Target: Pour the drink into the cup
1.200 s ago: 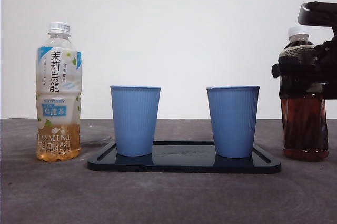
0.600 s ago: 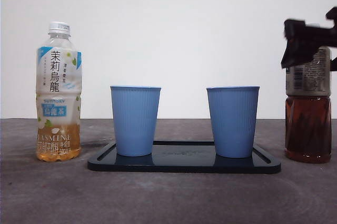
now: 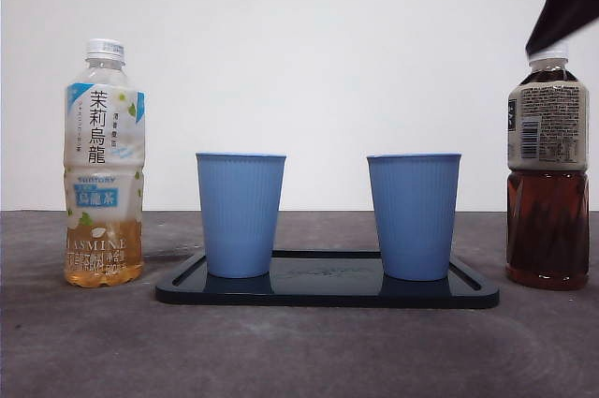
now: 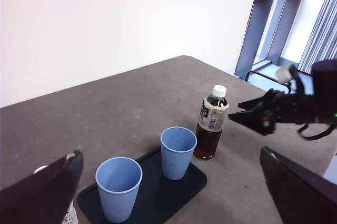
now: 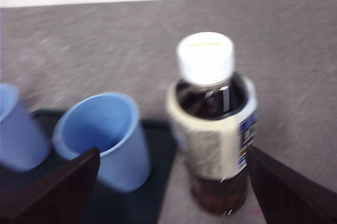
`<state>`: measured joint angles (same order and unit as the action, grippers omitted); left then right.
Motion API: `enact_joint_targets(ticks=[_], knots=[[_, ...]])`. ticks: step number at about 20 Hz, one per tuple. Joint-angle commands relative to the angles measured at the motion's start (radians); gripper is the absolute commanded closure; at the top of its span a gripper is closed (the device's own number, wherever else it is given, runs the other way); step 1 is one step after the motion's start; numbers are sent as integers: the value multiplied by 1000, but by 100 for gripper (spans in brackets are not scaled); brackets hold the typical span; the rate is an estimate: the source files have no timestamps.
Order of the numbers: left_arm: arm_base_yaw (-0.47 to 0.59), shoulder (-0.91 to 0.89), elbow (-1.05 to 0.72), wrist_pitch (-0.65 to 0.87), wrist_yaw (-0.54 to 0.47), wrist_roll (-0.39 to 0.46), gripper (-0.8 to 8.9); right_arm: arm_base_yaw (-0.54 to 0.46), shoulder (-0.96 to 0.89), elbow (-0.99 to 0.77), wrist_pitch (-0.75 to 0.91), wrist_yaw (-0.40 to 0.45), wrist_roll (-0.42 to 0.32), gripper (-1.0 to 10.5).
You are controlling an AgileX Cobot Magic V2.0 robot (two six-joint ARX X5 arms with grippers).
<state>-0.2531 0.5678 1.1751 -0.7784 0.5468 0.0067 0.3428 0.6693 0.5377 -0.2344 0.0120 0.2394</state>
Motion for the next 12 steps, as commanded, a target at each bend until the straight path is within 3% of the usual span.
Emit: enact_joint_targets(ticks=[1, 7, 12], knots=[[-3, 16, 19, 4, -8, 2, 252, 20, -36, 84, -164, -41, 12, 504], [-3, 33, -4, -39, -176, 8, 250, 48, -132, 262, -484, -117, -14, 504], [-3, 29, -204, 21, -233, -48, 249, 49, -227, 430, -680, -114, -49, 504]])
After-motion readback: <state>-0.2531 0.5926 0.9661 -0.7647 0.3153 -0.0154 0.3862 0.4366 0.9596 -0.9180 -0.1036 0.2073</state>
